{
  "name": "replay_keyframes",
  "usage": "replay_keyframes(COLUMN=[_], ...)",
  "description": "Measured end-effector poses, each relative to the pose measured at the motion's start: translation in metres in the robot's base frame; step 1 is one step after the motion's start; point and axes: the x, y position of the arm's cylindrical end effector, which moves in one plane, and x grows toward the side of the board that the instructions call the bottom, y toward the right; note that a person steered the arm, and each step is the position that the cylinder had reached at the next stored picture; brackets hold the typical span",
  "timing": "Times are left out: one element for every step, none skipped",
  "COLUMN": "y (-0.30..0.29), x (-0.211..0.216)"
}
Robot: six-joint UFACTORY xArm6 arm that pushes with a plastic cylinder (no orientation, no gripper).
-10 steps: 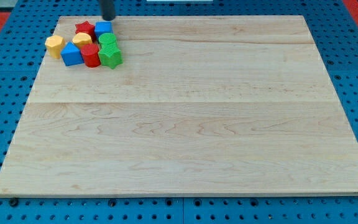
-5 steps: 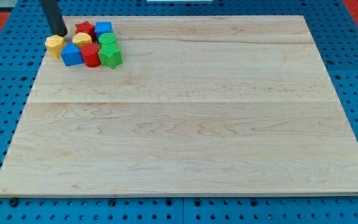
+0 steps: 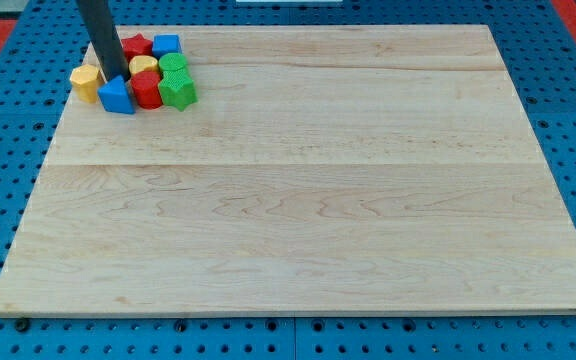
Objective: Separate the heart triangle green star and red circle from the group of blocks
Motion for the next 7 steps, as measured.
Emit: replay_keyframes(y=[0.018, 0.018, 0.055, 0.061, 0.084, 0.096, 0.104], x=[0.021, 0.047, 0.050, 0.025, 0.011, -0.014, -0.035])
